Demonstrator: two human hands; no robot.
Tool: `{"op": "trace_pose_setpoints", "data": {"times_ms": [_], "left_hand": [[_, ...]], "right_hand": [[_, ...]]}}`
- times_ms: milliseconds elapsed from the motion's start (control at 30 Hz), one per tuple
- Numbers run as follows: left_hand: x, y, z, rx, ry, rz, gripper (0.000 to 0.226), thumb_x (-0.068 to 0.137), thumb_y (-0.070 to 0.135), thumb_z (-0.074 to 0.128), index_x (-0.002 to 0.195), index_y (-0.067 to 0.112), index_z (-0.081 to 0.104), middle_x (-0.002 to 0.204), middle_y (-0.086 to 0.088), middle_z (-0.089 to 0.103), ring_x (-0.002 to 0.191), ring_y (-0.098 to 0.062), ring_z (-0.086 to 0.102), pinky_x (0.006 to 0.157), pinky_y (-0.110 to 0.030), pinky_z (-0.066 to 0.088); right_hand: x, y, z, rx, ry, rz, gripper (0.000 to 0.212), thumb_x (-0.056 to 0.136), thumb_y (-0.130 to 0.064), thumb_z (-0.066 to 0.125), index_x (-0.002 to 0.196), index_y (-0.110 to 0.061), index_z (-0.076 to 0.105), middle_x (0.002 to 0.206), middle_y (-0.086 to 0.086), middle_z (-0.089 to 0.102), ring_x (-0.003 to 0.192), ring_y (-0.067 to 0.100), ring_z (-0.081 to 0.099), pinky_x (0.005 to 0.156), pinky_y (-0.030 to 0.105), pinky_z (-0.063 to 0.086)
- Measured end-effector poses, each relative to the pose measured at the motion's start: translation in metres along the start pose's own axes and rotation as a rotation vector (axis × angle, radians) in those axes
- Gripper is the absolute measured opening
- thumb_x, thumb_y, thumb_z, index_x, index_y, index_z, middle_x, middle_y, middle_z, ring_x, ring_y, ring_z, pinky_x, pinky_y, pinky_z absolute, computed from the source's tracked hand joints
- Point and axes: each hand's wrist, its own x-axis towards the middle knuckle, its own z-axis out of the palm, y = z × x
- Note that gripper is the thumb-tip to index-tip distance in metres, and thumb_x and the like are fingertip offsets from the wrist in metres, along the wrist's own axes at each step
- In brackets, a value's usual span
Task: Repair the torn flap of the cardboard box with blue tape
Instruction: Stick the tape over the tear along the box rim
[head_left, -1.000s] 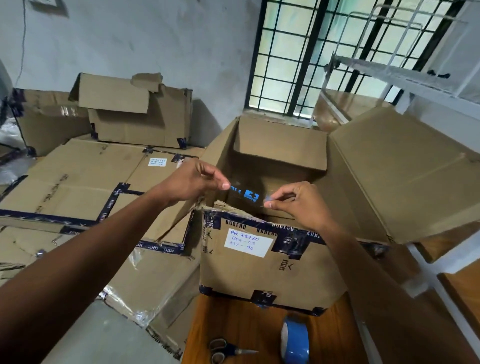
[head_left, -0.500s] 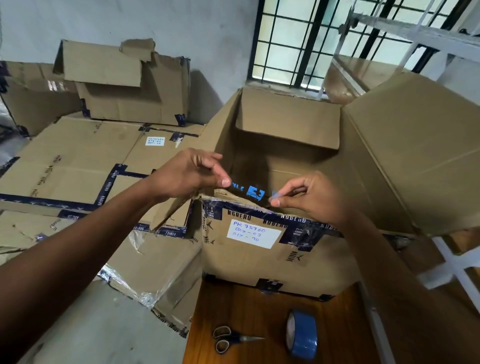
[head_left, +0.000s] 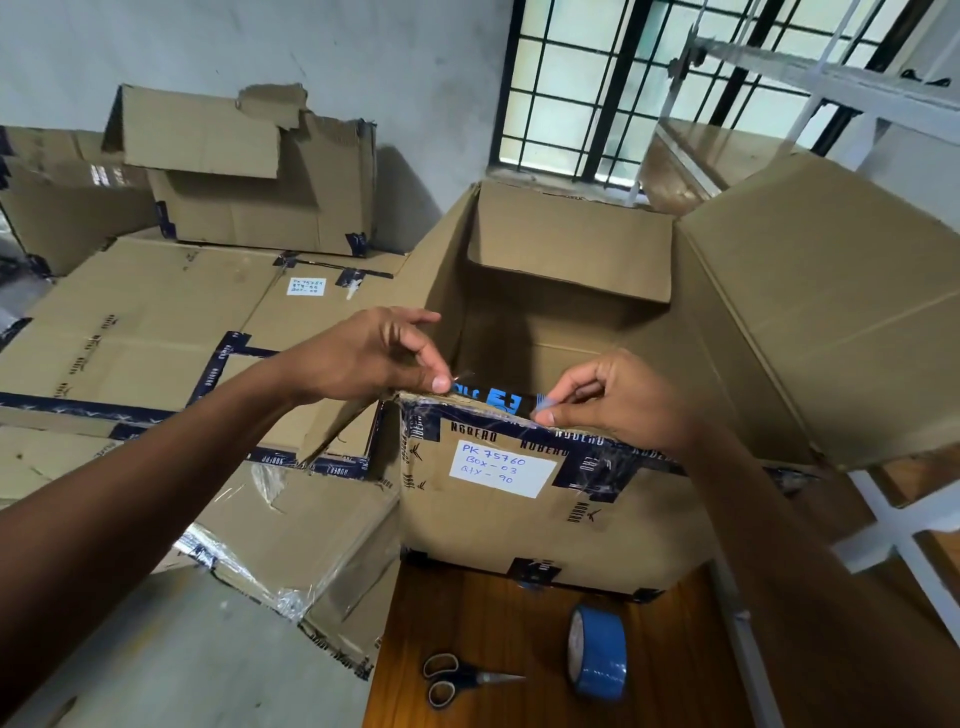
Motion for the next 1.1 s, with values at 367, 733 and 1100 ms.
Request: {"op": "trace_pose_setpoints", "data": {"times_ms": [367, 733, 1100], "left_hand": [[0.000, 0.001, -0.016, 0.088, -0.150, 0.105, 0.017, 0.089, 0.031, 0.081, 0.106, 0.030, 0.086, 0.114, 0.019, 0.081, 0.150, 0.008, 0.039, 0.118, -0.030, 0.034], [0.015, 0.015, -0.026, 0.313, -0.242, 0.134, 0.034, 0.088, 0.033, 0.085, 0.121, 0.033, 0.081, 0.118, 0.018, 0.078, 0.127, -0.011, 0.067, 0.104, -0.038, 0.055], [0.019, 0.002, -0.002, 0.367, -0.009, 0.217, 0.015, 0.091, 0.059, 0.075, 0.091, 0.044, 0.078, 0.100, 0.027, 0.075, 0.110, -0.002, 0.066, 0.104, -0.061, 0.041]], "right_hand": [[-0.001, 0.001, 0.000, 0.135, -0.090, 0.034, 0.007, 0.089, -0.010, 0.082, 0.096, -0.010, 0.080, 0.092, 0.007, 0.083, 0.083, 0.014, 0.077, 0.077, 0.019, 0.060], [-0.003, 0.004, -0.001, 0.131, -0.059, 0.020, 0.007, 0.090, -0.014, 0.082, 0.097, -0.013, 0.080, 0.097, 0.007, 0.083, 0.101, 0.035, 0.078, 0.095, 0.048, 0.060], [-0.005, 0.005, -0.002, 0.146, -0.038, 0.052, 0.013, 0.089, -0.014, 0.083, 0.101, -0.008, 0.080, 0.098, 0.009, 0.083, 0.102, 0.039, 0.077, 0.092, 0.046, 0.061]]}}
